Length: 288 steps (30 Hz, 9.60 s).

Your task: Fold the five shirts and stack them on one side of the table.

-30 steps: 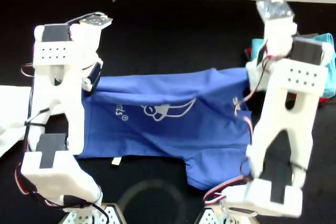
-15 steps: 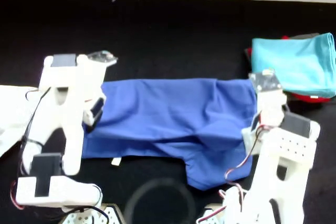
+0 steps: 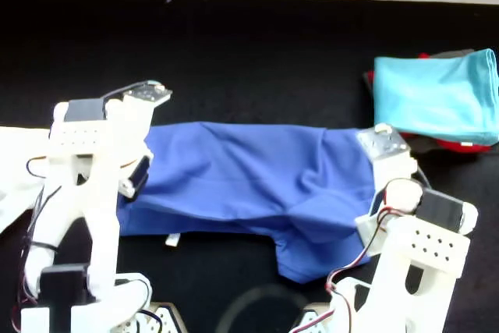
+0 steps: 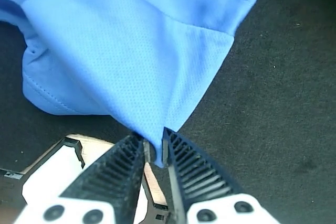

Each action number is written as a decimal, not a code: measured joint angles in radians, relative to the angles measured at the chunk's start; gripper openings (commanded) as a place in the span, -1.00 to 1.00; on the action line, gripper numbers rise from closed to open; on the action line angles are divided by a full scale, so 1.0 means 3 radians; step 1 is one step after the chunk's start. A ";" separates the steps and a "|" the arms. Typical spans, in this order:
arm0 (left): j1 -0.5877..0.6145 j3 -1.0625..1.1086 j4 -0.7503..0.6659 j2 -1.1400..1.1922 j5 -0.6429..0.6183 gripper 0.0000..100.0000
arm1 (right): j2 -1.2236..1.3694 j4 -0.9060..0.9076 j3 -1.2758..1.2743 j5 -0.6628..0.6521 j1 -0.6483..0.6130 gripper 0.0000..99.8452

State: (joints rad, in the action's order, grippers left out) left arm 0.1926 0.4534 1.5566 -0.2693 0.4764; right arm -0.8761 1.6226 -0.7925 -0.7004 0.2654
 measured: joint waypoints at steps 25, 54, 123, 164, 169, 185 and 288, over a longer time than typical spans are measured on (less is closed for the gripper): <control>0.0430 0.0102 -0.0159 -0.0046 0.0460 -0.71 | -0.0020 0.0343 0.0077 -0.0169 -0.0097 -0.69; -0.0005 -0.1995 -0.1243 0.2772 -0.0440 -0.98 | 0.3248 -0.3197 0.0721 0.1212 -0.0772 -0.99; 0.0348 0.0880 -0.2342 0.0890 -0.0471 -0.98 | 0.1105 -0.0972 -0.0235 0.1207 -0.2501 -0.55; 0.0348 0.0880 -0.2342 0.0905 -0.0471 -0.98 | 0.1545 -0.1151 -0.0020 0.0583 -0.1744 -0.62; 0.0348 0.0880 -0.2342 0.0905 -0.0471 -0.98 | 0.1545 -0.1386 -0.0148 0.0583 -0.1872 -0.62; 0.0348 0.0880 -0.2342 0.0905 -0.0471 -0.98 | 0.1565 -0.1545 -0.0476 0.0921 -0.2450 -0.99; 0.0353 0.0880 -0.2342 0.0905 -0.0465 -0.98 | 0.3790 -0.1698 0.2317 0.0660 -0.1422 -0.62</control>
State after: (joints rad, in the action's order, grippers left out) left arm 0.2984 0.7173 0.8539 0.0023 0.3368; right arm 0.2608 1.1132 -0.0974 -0.5025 -0.1611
